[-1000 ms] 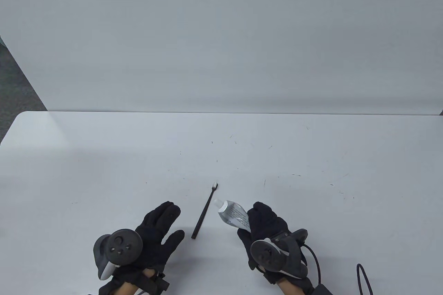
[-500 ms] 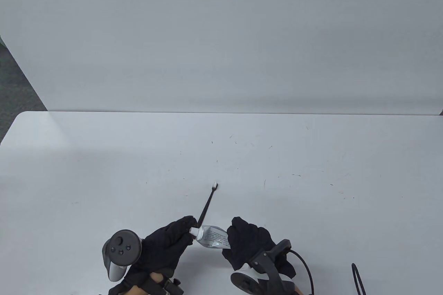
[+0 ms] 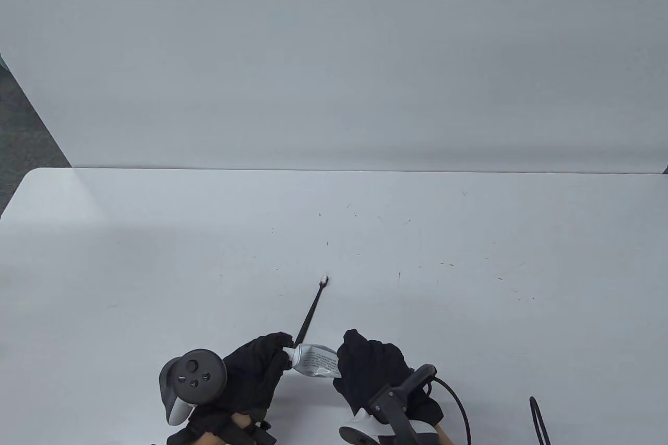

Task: Squeeze toothpaste onto toothbrush

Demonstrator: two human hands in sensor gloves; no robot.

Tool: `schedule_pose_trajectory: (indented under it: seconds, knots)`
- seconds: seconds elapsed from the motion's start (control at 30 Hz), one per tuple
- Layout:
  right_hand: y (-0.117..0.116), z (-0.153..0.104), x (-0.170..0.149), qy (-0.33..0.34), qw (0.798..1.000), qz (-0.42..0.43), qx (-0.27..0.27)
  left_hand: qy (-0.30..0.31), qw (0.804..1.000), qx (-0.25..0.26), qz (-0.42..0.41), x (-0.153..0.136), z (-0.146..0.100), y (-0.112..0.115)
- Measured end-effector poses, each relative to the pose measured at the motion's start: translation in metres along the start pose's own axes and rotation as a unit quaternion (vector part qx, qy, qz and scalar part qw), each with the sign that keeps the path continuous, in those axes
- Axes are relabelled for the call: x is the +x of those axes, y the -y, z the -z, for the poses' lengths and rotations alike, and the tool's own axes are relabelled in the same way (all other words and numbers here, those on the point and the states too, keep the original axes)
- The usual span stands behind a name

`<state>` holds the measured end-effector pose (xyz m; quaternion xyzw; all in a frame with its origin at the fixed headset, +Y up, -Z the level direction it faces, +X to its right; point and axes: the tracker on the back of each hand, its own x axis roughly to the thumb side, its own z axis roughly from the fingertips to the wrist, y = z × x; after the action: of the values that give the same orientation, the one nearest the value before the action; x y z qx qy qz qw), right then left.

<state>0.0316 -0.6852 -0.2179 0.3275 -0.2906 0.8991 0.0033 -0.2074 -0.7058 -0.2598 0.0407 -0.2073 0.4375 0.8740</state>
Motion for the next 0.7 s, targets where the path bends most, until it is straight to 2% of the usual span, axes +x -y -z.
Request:
schedule_pose_trajectory:
  seconds: [0.17,0.27,0.4,0.5,0.53,0.63,0.7]
  knots:
    - [-0.0001,-0.0006,-0.0026,-0.005,1.000,0.004,0.005,0.031,0.996,-0.033,-0.078,0.0005,0.0007,-0.0016]
    - [0.0006,-0.0005,0.0000,0.002,1.000,-0.001,0.005,0.031,0.998,-0.023,-0.051,0.0022,0.0005,-0.0012]
    - [0.0006,0.0006,0.0032,0.007,1.000,-0.006,0.006,0.008,1.000,0.018,0.014,0.0072,-0.0015,-0.0013]
    - [0.0006,0.0005,0.0031,0.007,1.000,-0.004,0.008,-0.012,0.999,0.032,0.018,0.0022,-0.0018,-0.0030]
    - [0.0009,0.0006,0.0023,0.005,1.000,-0.003,0.008,-0.013,1.000,0.026,0.003,0.0007,-0.0013,-0.0034]
    - [0.0026,0.0005,-0.0021,-0.007,1.000,0.005,0.005,0.020,0.995,-0.044,-0.090,-0.0010,0.0016,-0.0033]
    - [0.0034,-0.0002,-0.0035,-0.010,1.000,0.010,0.004,0.026,0.994,-0.064,-0.081,0.0010,0.0015,-0.0025]
